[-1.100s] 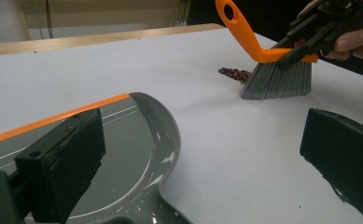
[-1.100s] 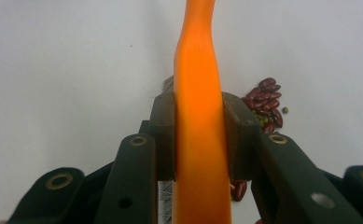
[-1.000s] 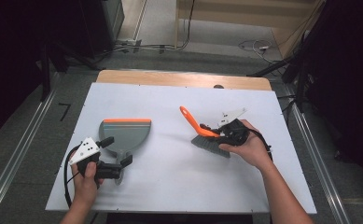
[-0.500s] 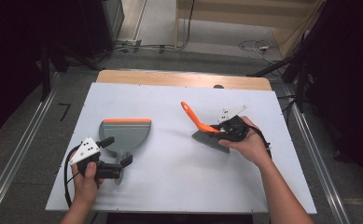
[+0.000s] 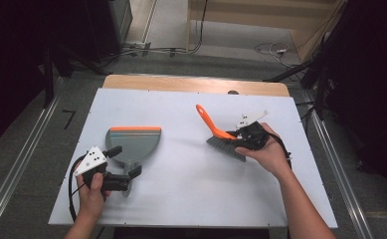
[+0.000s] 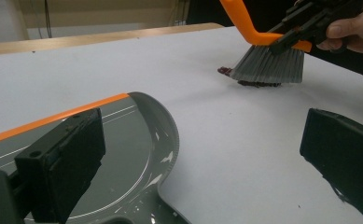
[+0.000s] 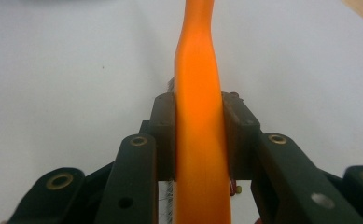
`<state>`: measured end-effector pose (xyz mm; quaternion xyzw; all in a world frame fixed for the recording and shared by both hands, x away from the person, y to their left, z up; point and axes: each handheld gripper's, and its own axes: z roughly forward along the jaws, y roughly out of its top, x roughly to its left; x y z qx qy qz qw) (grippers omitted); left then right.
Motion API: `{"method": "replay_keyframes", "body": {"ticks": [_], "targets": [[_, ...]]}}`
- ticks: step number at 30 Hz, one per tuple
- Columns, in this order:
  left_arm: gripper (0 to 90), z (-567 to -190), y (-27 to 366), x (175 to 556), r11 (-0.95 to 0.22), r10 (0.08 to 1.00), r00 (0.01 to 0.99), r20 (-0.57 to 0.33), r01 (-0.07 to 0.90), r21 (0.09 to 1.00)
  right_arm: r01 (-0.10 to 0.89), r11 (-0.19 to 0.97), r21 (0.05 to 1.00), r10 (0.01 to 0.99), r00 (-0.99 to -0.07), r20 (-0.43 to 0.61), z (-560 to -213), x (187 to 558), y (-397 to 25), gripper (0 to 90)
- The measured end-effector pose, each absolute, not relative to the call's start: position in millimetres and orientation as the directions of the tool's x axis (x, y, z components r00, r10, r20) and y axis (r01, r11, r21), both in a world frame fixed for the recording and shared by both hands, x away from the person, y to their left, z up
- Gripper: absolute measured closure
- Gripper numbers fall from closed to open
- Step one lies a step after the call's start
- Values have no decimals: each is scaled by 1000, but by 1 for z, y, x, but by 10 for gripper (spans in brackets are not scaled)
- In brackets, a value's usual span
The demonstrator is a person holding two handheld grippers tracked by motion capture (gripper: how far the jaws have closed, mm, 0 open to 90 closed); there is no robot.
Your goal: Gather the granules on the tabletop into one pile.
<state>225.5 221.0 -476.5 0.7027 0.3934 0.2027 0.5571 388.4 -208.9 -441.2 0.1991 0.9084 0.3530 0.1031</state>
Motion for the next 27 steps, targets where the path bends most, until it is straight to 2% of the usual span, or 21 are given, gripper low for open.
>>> {"method": "replay_keyframes", "body": {"ticks": [7,10,14,19,27], "targets": [[3,-477,221,226,-72,778,609,-153,328,942,279,645,711,441,-896,-49,-426,382,-216,680],[3,-477,221,226,-70,778,609,-154,328,942,297,633,715,443,-897,-19,-421,376,-217,681],[3,-476,221,226,-69,779,608,-154,327,943,318,651,689,409,-912,34,-431,370,-208,681],[3,-476,221,225,-70,779,608,-152,326,943,303,704,642,374,-927,29,-449,369,-197,682],[3,-477,221,226,-67,781,605,-155,329,942,325,656,681,442,-897,1,-455,385,-204,680]]}}
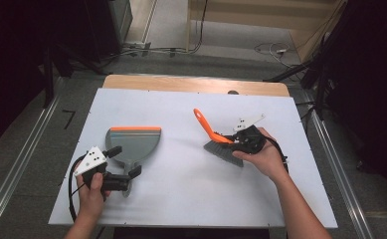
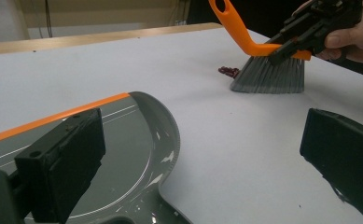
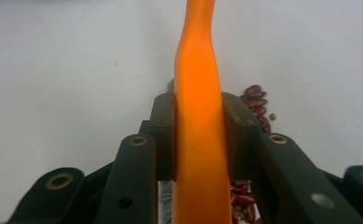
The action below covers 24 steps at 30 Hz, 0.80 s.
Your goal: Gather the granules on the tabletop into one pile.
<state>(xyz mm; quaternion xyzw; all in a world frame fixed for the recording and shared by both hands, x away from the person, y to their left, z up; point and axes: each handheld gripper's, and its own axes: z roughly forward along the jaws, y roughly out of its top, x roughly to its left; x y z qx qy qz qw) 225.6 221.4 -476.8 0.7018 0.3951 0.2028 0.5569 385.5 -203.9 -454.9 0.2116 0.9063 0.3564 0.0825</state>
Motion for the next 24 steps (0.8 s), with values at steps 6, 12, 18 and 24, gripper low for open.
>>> {"method": "replay_keyframes", "body": {"ticks": [6,12,18,24], "targets": [[3,-477,222,225,-69,781,605,-155,329,942,331,633,699,466,-885,-4,-452,386,-208,682],[3,-477,221,225,-72,780,607,-152,329,942,327,593,736,472,-882,12,-440,379,-214,682],[3,-477,222,225,-75,781,607,-150,329,942,332,548,768,495,-869,22,-425,368,-225,681],[3,-476,222,225,-73,782,605,-150,327,942,343,516,785,524,-851,27,-414,354,-235,681]]}}
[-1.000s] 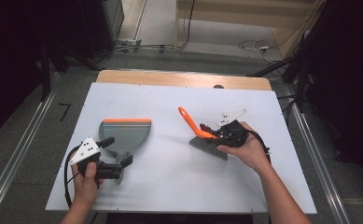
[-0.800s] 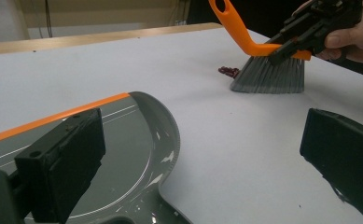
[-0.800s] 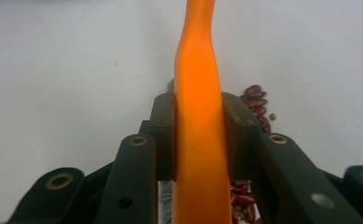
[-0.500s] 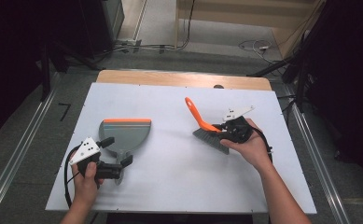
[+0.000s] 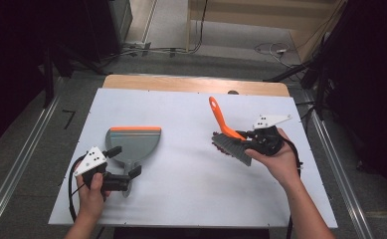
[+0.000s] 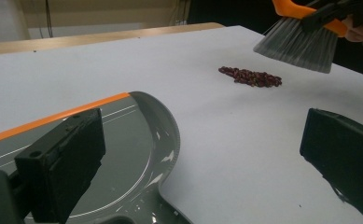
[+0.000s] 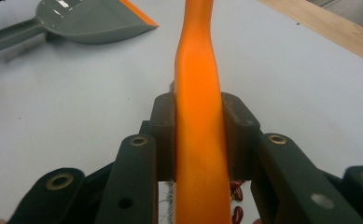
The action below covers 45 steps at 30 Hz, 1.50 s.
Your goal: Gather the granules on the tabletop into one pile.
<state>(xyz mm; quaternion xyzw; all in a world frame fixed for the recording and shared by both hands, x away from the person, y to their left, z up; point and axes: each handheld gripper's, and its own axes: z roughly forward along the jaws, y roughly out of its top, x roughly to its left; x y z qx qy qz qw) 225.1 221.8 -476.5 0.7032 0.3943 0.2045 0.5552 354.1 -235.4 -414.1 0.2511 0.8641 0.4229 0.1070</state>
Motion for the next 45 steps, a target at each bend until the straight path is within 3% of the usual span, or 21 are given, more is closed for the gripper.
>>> {"method": "replay_keyframes", "body": {"ticks": [24,45], "targets": [[3,-475,223,222,-63,788,598,-148,317,946,461,407,788,630,-767,123,-431,297,-298,682],[3,-471,223,219,-57,778,613,-138,287,956,561,251,789,723,-650,233,-453,298,-345,683]]}}
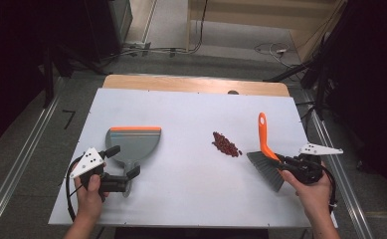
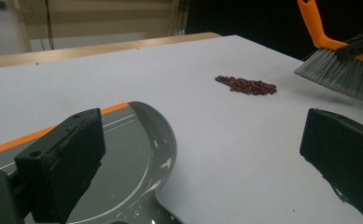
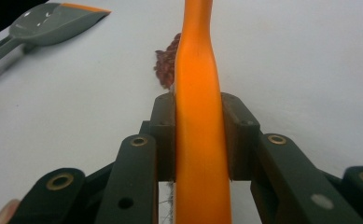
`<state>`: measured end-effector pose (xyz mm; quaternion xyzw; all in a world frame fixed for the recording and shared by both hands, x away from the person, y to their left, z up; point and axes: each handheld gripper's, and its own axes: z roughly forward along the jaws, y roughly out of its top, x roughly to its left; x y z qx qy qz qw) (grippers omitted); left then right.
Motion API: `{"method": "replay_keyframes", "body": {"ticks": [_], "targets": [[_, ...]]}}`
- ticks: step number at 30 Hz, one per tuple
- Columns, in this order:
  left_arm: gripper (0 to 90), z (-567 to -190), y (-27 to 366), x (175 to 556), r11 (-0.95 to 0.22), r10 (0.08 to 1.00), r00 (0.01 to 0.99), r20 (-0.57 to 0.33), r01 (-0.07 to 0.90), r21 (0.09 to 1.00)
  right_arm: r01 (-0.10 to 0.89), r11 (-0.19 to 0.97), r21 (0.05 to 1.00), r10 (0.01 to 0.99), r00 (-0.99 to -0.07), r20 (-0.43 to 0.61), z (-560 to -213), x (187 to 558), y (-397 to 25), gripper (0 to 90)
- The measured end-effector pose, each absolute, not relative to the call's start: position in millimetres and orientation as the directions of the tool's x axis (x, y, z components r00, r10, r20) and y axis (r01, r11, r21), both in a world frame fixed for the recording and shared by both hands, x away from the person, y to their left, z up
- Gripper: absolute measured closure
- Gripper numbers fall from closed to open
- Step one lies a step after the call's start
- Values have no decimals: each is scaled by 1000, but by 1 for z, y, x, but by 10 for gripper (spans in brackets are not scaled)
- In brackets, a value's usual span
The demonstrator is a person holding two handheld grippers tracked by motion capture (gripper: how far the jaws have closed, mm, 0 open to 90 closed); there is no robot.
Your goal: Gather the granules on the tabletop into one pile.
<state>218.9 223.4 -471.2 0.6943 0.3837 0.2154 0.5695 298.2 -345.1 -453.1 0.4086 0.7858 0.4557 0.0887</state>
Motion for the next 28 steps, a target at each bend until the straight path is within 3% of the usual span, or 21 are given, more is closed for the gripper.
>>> {"method": "replay_keyframes", "body": {"ticks": [11,28], "targets": [[3,-472,221,219,-65,775,618,-134,289,955,598,181,781,759,-590,275,-461,301,-360,683],[3,-473,223,220,-62,775,616,-143,298,953,608,180,774,769,-577,274,-468,304,-357,683]]}}
